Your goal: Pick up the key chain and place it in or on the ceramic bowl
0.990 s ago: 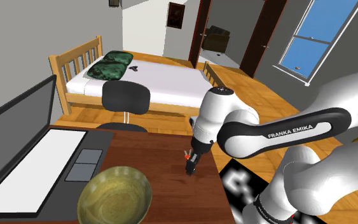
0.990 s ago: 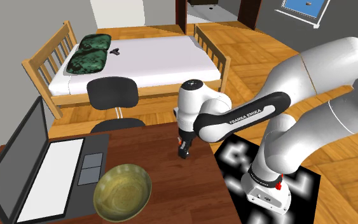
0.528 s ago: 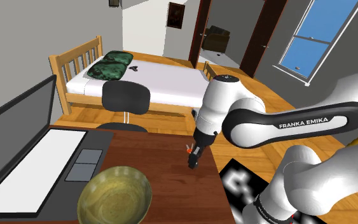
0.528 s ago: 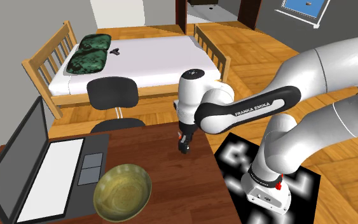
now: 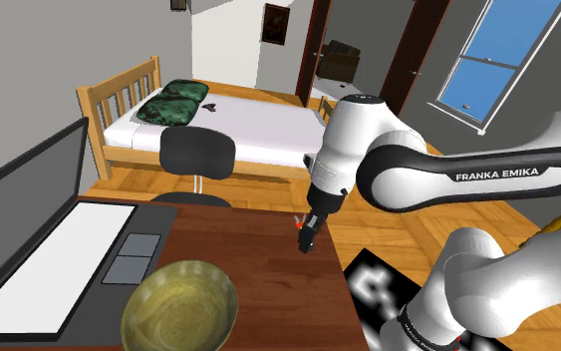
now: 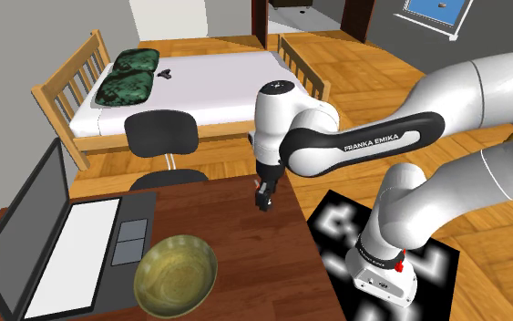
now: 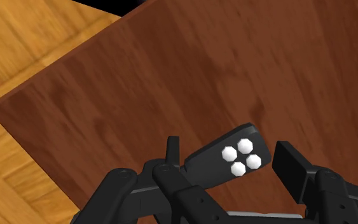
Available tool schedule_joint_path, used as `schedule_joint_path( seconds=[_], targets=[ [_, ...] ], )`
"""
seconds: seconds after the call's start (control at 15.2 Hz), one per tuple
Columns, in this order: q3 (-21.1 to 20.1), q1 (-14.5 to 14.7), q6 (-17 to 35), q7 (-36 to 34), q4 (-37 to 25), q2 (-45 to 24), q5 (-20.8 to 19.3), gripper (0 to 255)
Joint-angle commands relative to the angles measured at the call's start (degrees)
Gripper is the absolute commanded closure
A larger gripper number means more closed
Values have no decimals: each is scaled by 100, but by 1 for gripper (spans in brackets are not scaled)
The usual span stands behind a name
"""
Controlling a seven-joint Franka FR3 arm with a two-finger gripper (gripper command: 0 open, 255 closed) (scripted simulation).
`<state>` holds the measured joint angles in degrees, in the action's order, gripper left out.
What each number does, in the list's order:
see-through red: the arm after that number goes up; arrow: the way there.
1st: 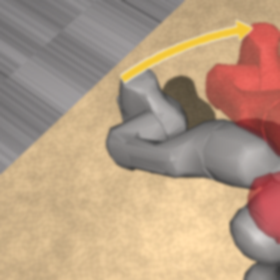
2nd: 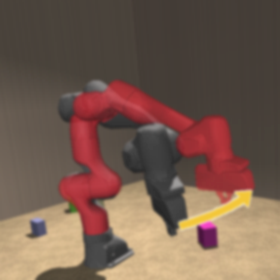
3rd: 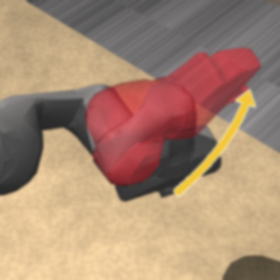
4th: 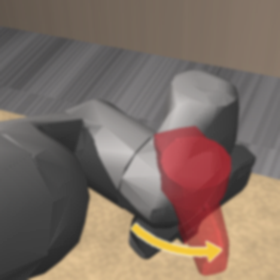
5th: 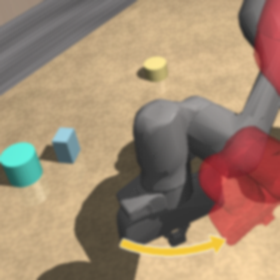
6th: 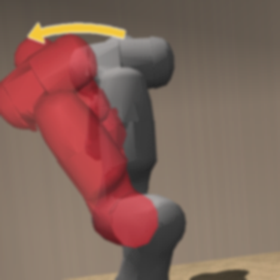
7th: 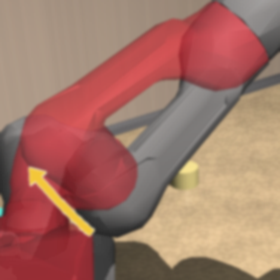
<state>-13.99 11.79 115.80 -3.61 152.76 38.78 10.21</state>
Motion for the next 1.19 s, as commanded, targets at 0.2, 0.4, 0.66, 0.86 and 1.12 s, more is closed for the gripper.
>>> schedule_joint_path(
  seconds=[0.2,0.4,0.66,0.86,1.12],
  targets=[
    [55,-13,-439,-15,-320,117,-46,255],
    [88,-24,-686,-21,-525,159,-75,255],
    [129,-39,-1005,-30,-810,193,-111,255],
    [22,-6,-1106,-169,-1035,82,-69,255],
    [-468,106,-991,-707,-1496,-438,98,255]
  ],
)
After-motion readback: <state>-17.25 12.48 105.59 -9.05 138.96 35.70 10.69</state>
